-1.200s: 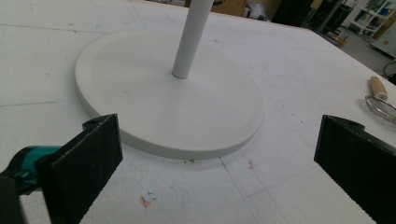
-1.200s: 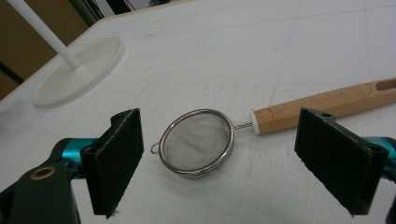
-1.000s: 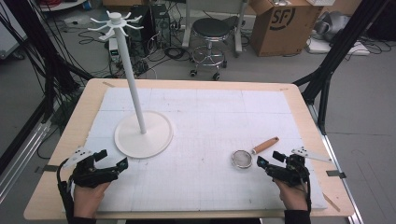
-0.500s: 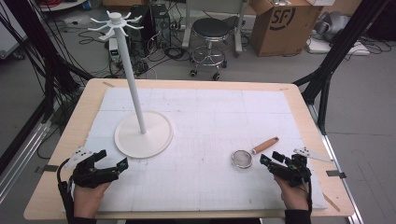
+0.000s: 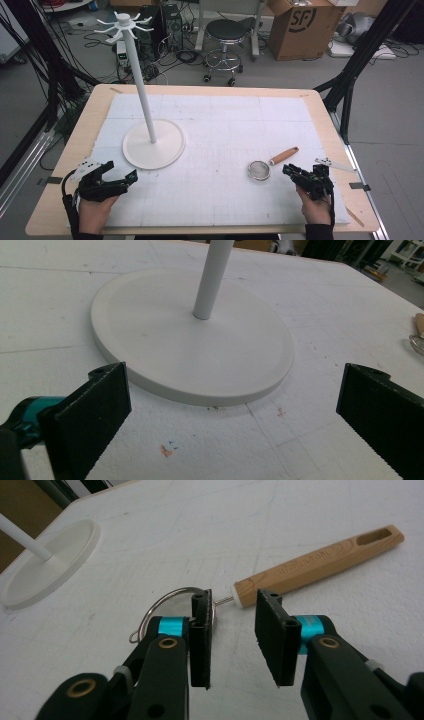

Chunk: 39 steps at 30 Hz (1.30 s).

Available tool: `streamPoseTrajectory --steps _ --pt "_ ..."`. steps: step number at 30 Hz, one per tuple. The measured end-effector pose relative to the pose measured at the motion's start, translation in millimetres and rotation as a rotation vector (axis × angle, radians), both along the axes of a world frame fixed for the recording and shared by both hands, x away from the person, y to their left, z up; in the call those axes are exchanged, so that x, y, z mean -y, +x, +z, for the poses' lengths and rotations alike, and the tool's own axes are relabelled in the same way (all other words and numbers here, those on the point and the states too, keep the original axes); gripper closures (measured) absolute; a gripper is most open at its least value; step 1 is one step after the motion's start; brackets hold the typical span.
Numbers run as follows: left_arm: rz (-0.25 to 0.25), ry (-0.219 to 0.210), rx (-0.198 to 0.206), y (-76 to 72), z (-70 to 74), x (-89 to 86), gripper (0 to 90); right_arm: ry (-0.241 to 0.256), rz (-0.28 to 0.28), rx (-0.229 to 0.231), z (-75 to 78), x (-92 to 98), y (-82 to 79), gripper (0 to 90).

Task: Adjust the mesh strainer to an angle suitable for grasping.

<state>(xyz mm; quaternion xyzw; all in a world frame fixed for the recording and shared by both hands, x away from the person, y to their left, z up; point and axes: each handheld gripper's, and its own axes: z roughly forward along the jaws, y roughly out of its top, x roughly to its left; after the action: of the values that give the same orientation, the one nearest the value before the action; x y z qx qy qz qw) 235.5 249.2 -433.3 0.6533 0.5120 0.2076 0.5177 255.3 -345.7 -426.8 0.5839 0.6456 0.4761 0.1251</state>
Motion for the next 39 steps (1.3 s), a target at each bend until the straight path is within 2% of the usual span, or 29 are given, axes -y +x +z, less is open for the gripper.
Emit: streamPoseTrajectory --steps 8,19,23,26,31,39 --pt "0.023 0.007 0.004 -3.2 -0.1 -3.1 1.6 0.062 0.004 -0.029 -7.9 10.0 10.3 89.5" --pt "0.036 0.007 0.004 -10.7 -0.3 -8.3 1.6 0.085 -0.009 -0.046 -14.2 16.1 31.9 89.8" --pt "0.048 0.02 0.004 -13.4 -1.5 -7.1 1.6 0.079 -0.021 -0.053 -19.4 22.5 42.1 89.9" --pt "0.035 0.039 0.0 -15.6 -2.5 -3.0 1.6 0.081 -0.029 -0.056 -22.6 26.6 48.9 89.9" --pt "0.033 0.065 -0.011 -17.9 -4.3 0.6 1.6 0.045 -0.028 -0.089 -27.9 26.7 58.7 89.9" --pt "0.026 0.055 -0.021 -16.2 -6.0 1.2 1.6 0.066 -0.004 -0.125 -30.7 27.3 71.2 89.9"
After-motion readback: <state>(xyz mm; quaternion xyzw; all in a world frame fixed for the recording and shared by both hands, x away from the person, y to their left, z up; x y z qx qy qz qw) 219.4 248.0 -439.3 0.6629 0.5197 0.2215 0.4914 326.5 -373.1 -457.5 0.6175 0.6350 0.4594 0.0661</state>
